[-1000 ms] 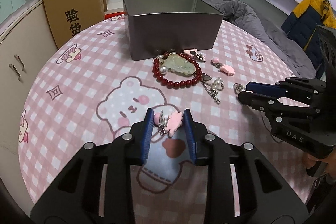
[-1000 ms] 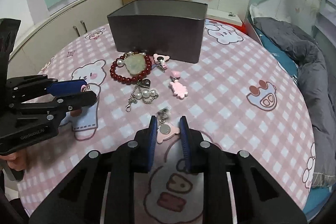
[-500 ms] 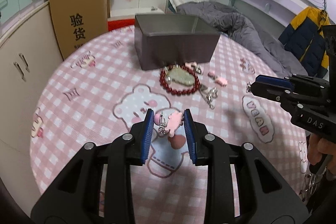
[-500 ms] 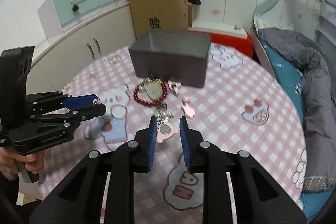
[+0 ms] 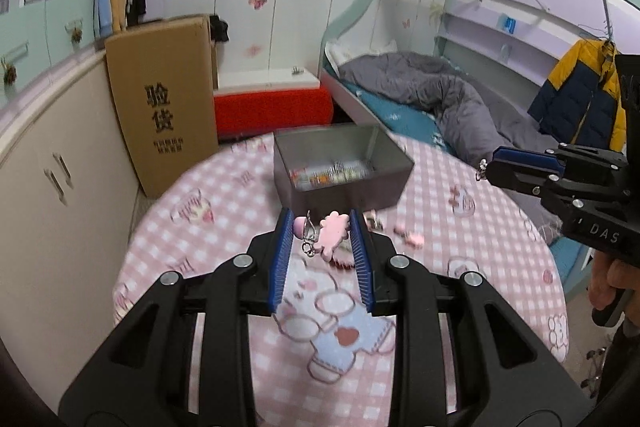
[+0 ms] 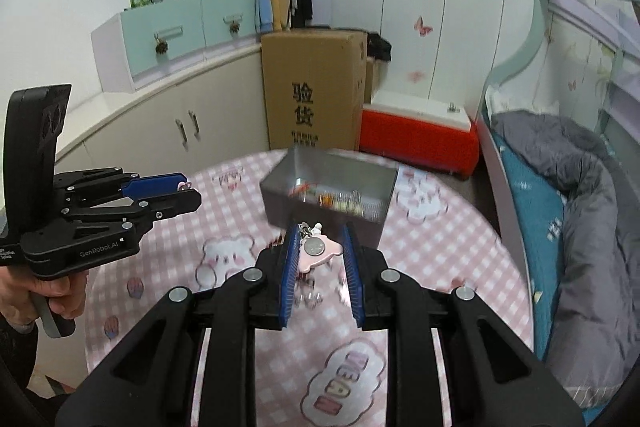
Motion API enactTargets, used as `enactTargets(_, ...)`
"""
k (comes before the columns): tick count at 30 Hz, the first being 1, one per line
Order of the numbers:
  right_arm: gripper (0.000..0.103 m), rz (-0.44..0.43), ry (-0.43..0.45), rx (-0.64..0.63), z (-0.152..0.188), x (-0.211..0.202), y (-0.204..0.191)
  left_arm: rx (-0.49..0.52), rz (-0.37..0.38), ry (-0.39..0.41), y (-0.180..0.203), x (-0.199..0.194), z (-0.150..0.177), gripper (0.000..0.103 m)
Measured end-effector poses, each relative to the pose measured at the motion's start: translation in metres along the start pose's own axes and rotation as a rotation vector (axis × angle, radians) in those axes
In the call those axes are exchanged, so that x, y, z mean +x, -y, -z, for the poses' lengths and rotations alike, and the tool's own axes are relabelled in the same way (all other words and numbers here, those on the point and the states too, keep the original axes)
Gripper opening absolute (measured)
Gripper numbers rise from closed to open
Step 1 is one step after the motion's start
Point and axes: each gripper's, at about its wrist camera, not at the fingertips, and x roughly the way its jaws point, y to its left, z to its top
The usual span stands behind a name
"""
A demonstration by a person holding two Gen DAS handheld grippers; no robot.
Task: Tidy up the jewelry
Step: 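Carry both pink charms over the grey box and open both tools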
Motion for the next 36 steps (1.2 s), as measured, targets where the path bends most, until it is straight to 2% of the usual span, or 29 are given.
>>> enactTargets(7,0.020,-0.018,0.095,-0.006,-0.051,-0.006,0.014,0.013,-0.012,0.082,-0.005,0.003,-0.050,0.029)
enactTargets(14,0.020,-0.055,0.144,0.027,-0.095,0.003,0.030,0.002,0.009,0.106,-0.004,0.020,-0.091,0.029)
enactTargets(21,0.020,-0.078,0.105,0.072,-0.105,0.033,0.045,-0.013,0.026,0.083,-0.003,0.047,-0.110,0.029)
enactTargets(27,0.020,-0.095,0.038,0.110,-0.104,0.067,0.053,-0.019,0.034,0.036,-0.006,0.072,-0.111,0.029)
enactTargets(28,0.021,-0.099,0.020,0.122,-0.102,0.074,0.055,-0.019,0.033,0.030,-0.006,0.075,-0.111,0.033)
enactTargets(29,0.022,-0.096,0.010,0.139,-0.100,0.080,0.058,-0.022,0.021,0.012,-0.007,0.080,-0.110,0.060)
enactTargets(30,0.026,-0.092,0.006,0.154,-0.099,0.084,0.060,-0.031,-0.007,0.008,-0.009,0.083,-0.109,0.075)
enactTargets(31,0.041,-0.085,-0.004,0.182,-0.096,0.089,0.065,-0.040,-0.034,0.021,-0.011,0.083,-0.108,0.088)
enactTargets(32,0.061,-0.082,-0.007,0.204,-0.094,0.091,0.068,-0.051,-0.056,0.040,-0.014,0.081,-0.106,0.090)
enactTargets(35,0.092,-0.066,0.017,0.266,-0.086,0.087,0.079,-0.091,-0.083,0.044,-0.024,0.077,-0.103,0.092)
enactTargets(36,0.096,-0.074,0.028,0.288,-0.084,0.084,0.082,-0.099,-0.102,0.044,-0.026,0.075,-0.102,0.093)
